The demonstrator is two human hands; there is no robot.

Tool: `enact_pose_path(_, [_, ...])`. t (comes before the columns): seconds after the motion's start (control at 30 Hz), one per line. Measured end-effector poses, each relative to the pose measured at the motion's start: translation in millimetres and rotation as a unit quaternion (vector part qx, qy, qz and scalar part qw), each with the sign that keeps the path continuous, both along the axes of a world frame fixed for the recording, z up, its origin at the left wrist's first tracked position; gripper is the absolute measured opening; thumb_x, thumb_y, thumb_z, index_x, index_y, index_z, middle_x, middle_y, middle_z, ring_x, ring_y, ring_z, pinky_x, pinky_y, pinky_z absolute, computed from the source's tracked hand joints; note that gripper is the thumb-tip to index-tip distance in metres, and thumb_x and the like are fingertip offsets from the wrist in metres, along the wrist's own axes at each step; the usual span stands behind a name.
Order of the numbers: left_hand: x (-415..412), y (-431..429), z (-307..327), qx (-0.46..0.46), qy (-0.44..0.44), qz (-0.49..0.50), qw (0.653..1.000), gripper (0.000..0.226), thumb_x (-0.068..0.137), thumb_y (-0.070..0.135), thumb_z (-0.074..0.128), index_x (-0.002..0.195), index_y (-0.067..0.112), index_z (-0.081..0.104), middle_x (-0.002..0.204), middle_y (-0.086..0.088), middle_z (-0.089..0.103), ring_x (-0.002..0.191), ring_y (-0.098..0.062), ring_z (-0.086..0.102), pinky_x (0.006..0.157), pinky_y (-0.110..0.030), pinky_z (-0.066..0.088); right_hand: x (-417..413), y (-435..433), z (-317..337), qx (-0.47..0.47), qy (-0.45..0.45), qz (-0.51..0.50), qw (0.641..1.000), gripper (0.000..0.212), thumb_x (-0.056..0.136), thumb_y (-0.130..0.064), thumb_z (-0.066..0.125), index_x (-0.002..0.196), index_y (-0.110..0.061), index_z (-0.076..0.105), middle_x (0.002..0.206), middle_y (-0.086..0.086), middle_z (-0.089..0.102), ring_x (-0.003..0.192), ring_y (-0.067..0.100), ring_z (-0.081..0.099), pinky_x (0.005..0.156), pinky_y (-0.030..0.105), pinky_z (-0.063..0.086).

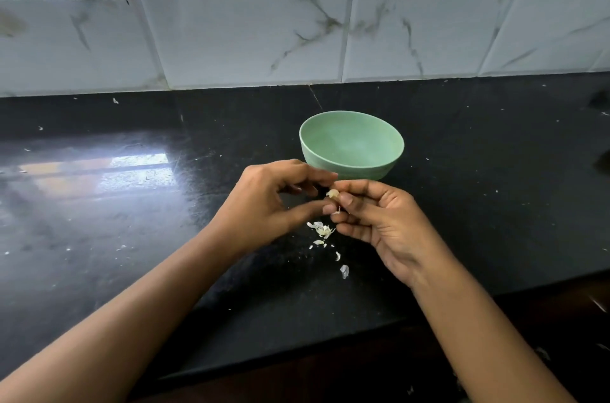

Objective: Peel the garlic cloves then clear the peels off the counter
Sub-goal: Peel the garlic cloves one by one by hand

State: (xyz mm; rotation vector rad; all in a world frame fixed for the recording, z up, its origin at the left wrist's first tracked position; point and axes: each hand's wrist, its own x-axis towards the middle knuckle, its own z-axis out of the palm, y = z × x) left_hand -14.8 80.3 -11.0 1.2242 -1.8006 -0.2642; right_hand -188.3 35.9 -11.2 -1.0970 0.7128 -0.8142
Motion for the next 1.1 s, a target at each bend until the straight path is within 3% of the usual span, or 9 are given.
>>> enact_pose_path(0.07, [-3, 0, -2, 0.001, 0.047, 0.011, 0.999, 0.028, 0.074, 0.026, 0.078, 0.099, 0.015, 0.074, 0.089, 0.003, 0.073, 0.079, -0.006, 0.070, 0.075, -0.023, 0.056, 2, 3, 2, 0.022, -0.027, -0.002, 0.999, 0.021, 0.069, -0.011, 0.063, 0.090, -0.009, 0.062, 0.064, 0.004, 0.071, 0.054, 0.007, 0.065, 0.050, 0.018, 0.054])
enact_pose_path(0.27, [-6, -1, -5, 0.029, 0.126, 0.035, 0.991, 0.016, 0.071, 0.027, 0.077, 0.086, 0.025, 0.074, 0.081, 0.010, 0.075, 0.073, -0.002, 0.070, 0.066, -0.016, 0.052, 6, 7, -1, -0.023, -0.007, -0.025, 0.999, 0.010, 0.076, -0.011, 0.064, 0.085, -0.012, 0.061, 0.073, 0.004, 0.073, 0.057, 0.011, 0.068, 0.047, 0.019, 0.052])
enact_pose_path(0.37, [-4, -1, -6, 0.017, 0.097, 0.062, 0.993, 0.014, 0.071, 0.026, 0.079, 0.084, 0.023, 0.076, 0.078, 0.011, 0.074, 0.070, 0.000, 0.069, 0.065, -0.015, 0.052, 5, 7, 0, -0.081, 0.038, -0.040, 0.995, 0.007, 0.086, -0.007, 0.062, 0.084, -0.012, 0.066, 0.075, 0.002, 0.074, 0.063, 0.010, 0.067, 0.049, 0.019, 0.052])
enact_pose_path(0.53, [-4, -1, -6, -0.033, -0.024, 0.093, 0.995, 0.016, 0.074, 0.032, 0.077, 0.086, 0.022, 0.077, 0.076, 0.011, 0.074, 0.068, 0.006, 0.066, 0.063, -0.009, 0.049, 2, -1, 1, -0.145, 0.097, -0.040, 0.984, 0.006, 0.083, -0.011, 0.067, 0.079, -0.013, 0.071, 0.072, 0.000, 0.074, 0.068, 0.006, 0.065, 0.051, 0.019, 0.050])
enact_pose_path(0.73, [-3, 0, -8, -0.044, -0.065, 0.087, 0.993, 0.021, 0.077, 0.038, 0.072, 0.087, 0.021, 0.077, 0.074, 0.011, 0.073, 0.070, 0.004, 0.064, 0.062, -0.010, 0.050, 1, -10, 0, -0.185, 0.148, -0.013, 0.972, 0.012, 0.084, -0.009, 0.068, 0.076, -0.017, 0.072, 0.073, 0.003, 0.074, 0.068, 0.009, 0.068, 0.054, 0.021, 0.053])
enact_pose_path(0.83, [-4, -1, -10, -0.038, -0.065, 0.082, 0.994, 0.015, 0.076, 0.030, 0.076, 0.086, 0.020, 0.077, 0.073, 0.012, 0.072, 0.067, 0.005, 0.063, 0.061, -0.013, 0.051, -3, -14, 0, -0.238, 0.205, -0.005, 0.949, 0.014, 0.084, -0.013, 0.069, 0.074, -0.021, 0.073, 0.074, 0.004, 0.074, 0.073, 0.014, 0.071, 0.061, 0.029, 0.056])
enact_pose_path(0.93, [-6, -1, -11, -0.032, -0.067, 0.075, 0.994, 0.014, 0.075, 0.028, 0.076, 0.086, 0.019, 0.077, 0.074, 0.011, 0.073, 0.067, 0.003, 0.065, 0.060, -0.018, 0.054, -4, -13, 3, -0.320, 0.274, -0.038, 0.906, 0.009, 0.079, -0.018, 0.072, 0.072, -0.024, 0.074, 0.064, -0.004, 0.072, 0.063, 0.010, 0.069, 0.064, 0.036, 0.059])
enact_pose_path(1.03, [-7, -1, -11, -0.034, -0.065, 0.076, 0.994, 0.014, 0.074, 0.026, 0.076, 0.085, 0.017, 0.077, 0.075, 0.011, 0.072, 0.069, 0.002, 0.066, 0.060, -0.017, 0.053, -1, -9, 3, -0.389, 0.316, -0.086, 0.861, 0.005, 0.074, -0.021, 0.073, 0.070, -0.022, 0.074, 0.055, -0.008, 0.067, 0.053, 0.005, 0.063, 0.058, 0.029, 0.055])
enact_pose_path(1.1, [-6, -1, -11, -0.034, -0.052, 0.081, 0.995, 0.013, 0.074, 0.026, 0.076, 0.085, 0.018, 0.077, 0.074, 0.013, 0.071, 0.069, 0.002, 0.066, 0.061, -0.016, 0.053, 2, -7, -1, -0.407, 0.305, -0.109, 0.854, 0.006, 0.076, -0.019, 0.071, 0.070, -0.019, 0.073, 0.055, -0.009, 0.065, 0.053, 0.005, 0.061, 0.057, 0.029, 0.053])
